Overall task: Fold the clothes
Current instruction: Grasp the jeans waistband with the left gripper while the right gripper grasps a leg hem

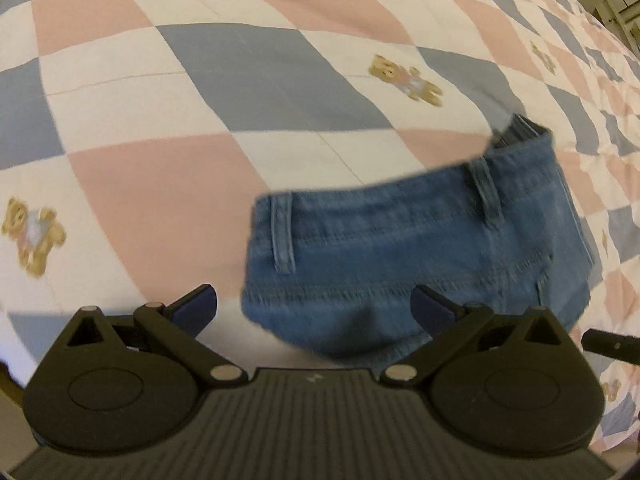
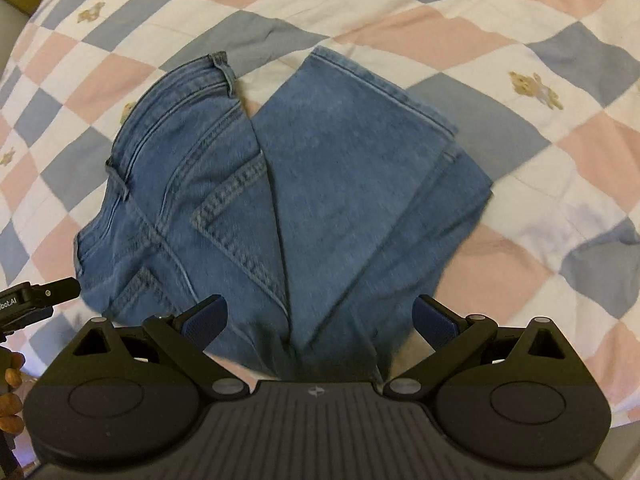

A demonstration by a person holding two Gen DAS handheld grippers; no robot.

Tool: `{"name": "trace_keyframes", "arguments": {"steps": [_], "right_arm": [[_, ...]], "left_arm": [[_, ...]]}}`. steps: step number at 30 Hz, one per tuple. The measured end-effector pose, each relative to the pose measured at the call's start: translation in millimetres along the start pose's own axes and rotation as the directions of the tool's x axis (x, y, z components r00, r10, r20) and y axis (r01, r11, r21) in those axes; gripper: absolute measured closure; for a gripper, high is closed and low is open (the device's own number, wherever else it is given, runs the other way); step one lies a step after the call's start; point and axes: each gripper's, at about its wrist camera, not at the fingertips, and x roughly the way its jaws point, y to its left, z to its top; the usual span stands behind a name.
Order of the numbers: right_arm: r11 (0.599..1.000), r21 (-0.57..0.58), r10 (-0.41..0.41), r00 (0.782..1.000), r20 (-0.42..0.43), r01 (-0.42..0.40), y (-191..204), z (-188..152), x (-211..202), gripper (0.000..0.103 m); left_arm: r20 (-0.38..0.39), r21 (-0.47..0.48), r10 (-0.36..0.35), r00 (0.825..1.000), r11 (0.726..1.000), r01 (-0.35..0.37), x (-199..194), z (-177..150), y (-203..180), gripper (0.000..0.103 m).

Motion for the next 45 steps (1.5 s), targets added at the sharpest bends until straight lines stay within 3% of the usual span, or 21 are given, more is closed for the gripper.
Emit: {"name": "trace_keyframes", "arguments": {"steps": [4,7,10,15,20,22,25,31,34,38,41,45], "right_arm": [[1.0,-0.002,-0.007,1.0,-0.006,0.007,16.2,27.4,12.5,0.002],[1.0,-0.001,0.002,1.0,-0.003,-0.002,24.5,43.2,18.8,0.002],[1.0,0.006,0.005,1.0,-0.013,-0.005,28.2,55.6,25.8,0.002],[0.999,0.044,0.013,1.0,-0.015,-0.013,28.1,75.0,34.1,0.002],[0.995,0.095,0.037,0.999,0.027,-0.039,31.5,102.8,37.3,0.002],[0.993,0.108,0.051,0.998,0.043,-0.055,35.4,114.3,39.1,0.002],[0.989,0.117,0.083,0.995,0.06,-0.09,43.3,129.5,42.2,0.003],[0.984,0.136,0.103,0.989,0.106,-0.117,66.3,161.2,53.3,0.006],[0.99,0.115,0.068,0.994,0.082,-0.078,77.0,174.7,67.0,0.008],[0.998,0.067,0.021,1.0,0.011,-0.022,80.2,174.9,83.8,0.041],[0.994,0.094,0.061,0.998,0.024,-0.063,67.6,164.8,76.4,0.053],[0.996,0.076,0.044,0.999,0.019,-0.046,57.1,152.2,65.6,0.055]], "left_arm": [[-0.002,-0.016,-0.022,1.0,1.0,0.022,20.7,20.1,19.0,0.001],[-0.017,-0.038,-0.081,0.997,0.996,0.081,38.2,32.4,34.3,0.001],[-0.05,-0.043,-0.168,0.984,0.985,0.166,50.1,36.8,38.1,0.001],[-0.073,0.001,-0.254,0.965,0.967,0.254,58.7,37.6,28.0,0.006],[-0.094,0.06,-0.23,0.969,0.97,0.236,63.0,39.0,22.3,0.009],[-0.099,0.069,-0.21,0.973,0.974,0.217,63.1,41.7,22.8,0.022],[-0.108,0.084,-0.191,0.976,0.976,0.201,62.2,43.6,23.6,0.029],[-0.112,0.122,-0.141,0.984,0.981,0.154,61.1,43.2,16.4,0.03],[-0.106,0.122,-0.137,0.985,0.981,0.15,59.7,42.2,15.8,0.03],[-0.098,0.126,-0.135,0.986,0.981,0.147,56.7,41.1,14.9,0.031],[-0.088,0.135,-0.132,0.987,0.98,0.143,53.7,40.9,11.1,0.031],[-0.078,0.166,-0.125,0.989,0.977,0.136,49.5,40.6,2.2,0.031]]}}
